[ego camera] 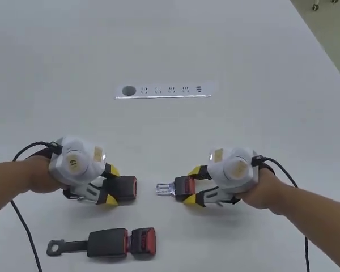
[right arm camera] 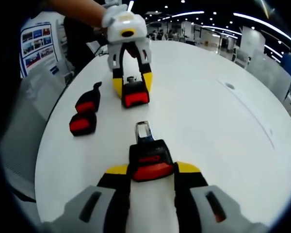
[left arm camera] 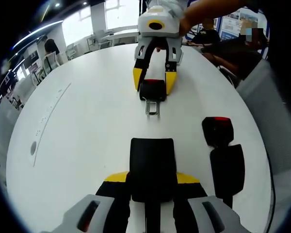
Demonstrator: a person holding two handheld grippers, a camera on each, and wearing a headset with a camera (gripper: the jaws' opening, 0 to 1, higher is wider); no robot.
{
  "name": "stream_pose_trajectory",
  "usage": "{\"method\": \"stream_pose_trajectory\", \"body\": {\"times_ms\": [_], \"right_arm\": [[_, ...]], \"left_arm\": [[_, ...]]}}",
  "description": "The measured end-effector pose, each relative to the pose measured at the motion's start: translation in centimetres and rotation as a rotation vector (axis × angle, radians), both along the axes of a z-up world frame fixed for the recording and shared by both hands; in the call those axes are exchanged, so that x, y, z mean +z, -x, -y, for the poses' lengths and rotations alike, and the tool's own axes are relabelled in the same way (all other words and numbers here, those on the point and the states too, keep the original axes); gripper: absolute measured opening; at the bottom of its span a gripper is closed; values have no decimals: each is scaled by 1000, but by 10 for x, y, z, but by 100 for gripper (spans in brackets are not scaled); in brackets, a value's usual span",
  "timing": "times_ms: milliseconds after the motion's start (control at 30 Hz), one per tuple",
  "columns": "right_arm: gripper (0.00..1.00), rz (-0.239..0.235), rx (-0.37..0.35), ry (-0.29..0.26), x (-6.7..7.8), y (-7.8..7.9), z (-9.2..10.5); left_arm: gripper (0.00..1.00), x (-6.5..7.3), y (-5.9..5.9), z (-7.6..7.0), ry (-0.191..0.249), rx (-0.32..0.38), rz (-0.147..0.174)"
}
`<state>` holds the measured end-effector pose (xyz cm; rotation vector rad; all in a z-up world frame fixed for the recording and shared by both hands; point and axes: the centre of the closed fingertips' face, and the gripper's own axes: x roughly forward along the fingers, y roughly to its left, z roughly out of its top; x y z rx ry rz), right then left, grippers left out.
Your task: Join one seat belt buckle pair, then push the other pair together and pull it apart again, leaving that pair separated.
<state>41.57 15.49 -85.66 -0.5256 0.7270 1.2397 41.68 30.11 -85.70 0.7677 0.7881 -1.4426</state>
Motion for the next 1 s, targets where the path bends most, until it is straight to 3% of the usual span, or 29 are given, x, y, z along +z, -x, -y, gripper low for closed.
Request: {"method": "stream_pose_trajectory", "body": {"times_ms": [133, 567, 1000], "right_arm": [[35, -10, -13, 19, -7, 3, 12], [35, -11, -56, 52, -4, 8, 47], [36, -3, -81, 64, -5, 10, 52]], "left_arm": [[35, -1, 0, 0, -1, -1, 1], [35, -2, -1, -1, -15, 0, 2], [35, -1, 0, 0, -28, -2, 1]]}}
